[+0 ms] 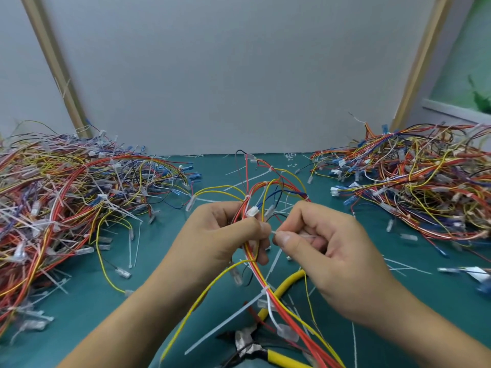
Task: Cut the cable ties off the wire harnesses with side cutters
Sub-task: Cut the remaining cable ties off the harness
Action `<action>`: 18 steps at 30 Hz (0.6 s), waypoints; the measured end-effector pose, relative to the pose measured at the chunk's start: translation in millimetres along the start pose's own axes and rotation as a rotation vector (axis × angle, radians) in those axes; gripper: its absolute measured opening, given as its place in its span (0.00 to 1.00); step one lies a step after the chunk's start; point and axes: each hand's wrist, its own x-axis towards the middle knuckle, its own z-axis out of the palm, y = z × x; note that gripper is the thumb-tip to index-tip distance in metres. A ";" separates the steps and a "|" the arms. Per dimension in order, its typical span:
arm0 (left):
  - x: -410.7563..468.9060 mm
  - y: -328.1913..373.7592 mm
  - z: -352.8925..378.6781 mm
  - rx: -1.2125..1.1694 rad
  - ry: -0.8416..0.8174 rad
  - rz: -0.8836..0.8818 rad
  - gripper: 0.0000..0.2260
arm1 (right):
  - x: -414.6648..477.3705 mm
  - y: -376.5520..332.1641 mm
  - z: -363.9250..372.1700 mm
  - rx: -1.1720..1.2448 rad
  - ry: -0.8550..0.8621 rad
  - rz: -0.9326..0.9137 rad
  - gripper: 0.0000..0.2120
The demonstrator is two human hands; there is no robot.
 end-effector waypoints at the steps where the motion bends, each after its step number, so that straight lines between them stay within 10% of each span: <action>1: 0.4 -0.9 -0.7 0.003 0.000 0.001 0.08 | 0.1 1.0 0.5 0.001 -0.002 -0.003 0.09; 10: 3.4 -5.0 0.6 -0.127 0.198 -0.173 0.17 | 3.2 7.8 -6.0 -0.059 0.017 -0.010 0.07; 18: -5.4 -6.6 4.6 0.264 0.284 0.216 0.06 | 10.4 2.8 -15.8 -0.457 0.262 -0.042 0.05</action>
